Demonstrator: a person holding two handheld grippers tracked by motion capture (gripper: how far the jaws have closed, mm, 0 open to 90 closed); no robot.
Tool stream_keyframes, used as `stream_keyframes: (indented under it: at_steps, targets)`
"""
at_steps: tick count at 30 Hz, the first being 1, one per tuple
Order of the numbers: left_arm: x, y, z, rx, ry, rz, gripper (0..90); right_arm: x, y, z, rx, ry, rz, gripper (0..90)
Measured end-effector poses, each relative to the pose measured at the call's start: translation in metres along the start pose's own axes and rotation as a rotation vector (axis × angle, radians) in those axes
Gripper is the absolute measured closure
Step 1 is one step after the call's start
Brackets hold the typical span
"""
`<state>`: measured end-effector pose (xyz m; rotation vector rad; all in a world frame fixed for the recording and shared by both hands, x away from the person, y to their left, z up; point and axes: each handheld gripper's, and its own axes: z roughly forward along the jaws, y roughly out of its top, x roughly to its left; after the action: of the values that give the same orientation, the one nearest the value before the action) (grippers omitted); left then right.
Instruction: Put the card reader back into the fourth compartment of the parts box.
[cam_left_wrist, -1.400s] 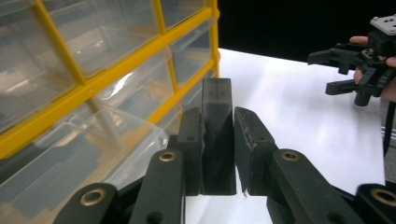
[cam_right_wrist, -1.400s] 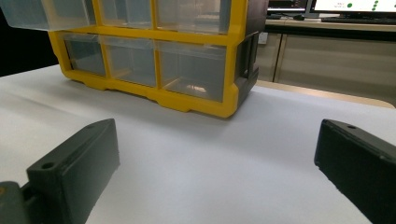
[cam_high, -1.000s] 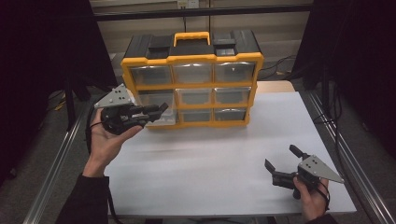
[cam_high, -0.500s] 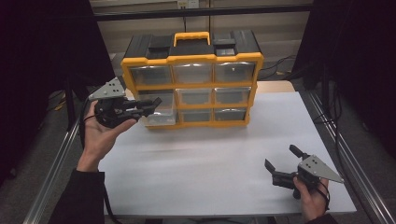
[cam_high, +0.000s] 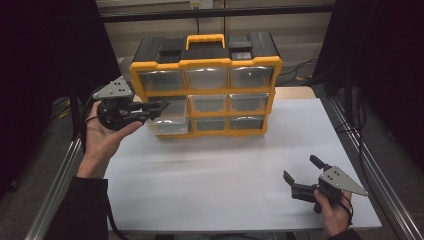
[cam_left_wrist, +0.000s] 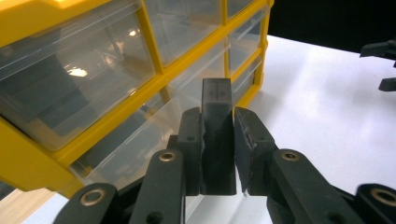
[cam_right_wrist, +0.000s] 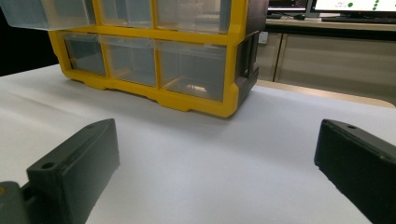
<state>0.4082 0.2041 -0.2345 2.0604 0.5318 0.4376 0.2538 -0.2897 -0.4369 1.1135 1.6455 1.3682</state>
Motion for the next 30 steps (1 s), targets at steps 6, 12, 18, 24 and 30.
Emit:
stream_keyframes:
  at_steps: [6, 12, 18, 24, 30]
  targets:
    - [0.006, 0.000, 0.002, 0.027, 0.015, 0.000, 73.8, 0.000, 0.000, 0.000, 0.001, 0.002, 0.000, 0.0]
    - [0.010, 0.002, 0.004, 0.046, 0.021, 0.003, 73.8, 0.000, 0.000, 0.000, -0.002, 0.001, -0.001, 0.0]
    - [0.016, 0.006, 0.006, 0.070, 0.026, 0.000, 73.9, 0.000, 0.000, 0.000, -0.001, 0.002, -0.001, 0.0]
    - [0.024, 0.009, 0.010, 0.081, 0.039, -0.009, 73.8, 0.000, 0.000, 0.000, 0.003, 0.003, -0.004, 0.0]
    - [0.030, 0.012, 0.019, 0.122, 0.035, -0.012, 73.8, 0.000, 0.000, 0.000, 0.004, 0.004, -0.006, 0.0]
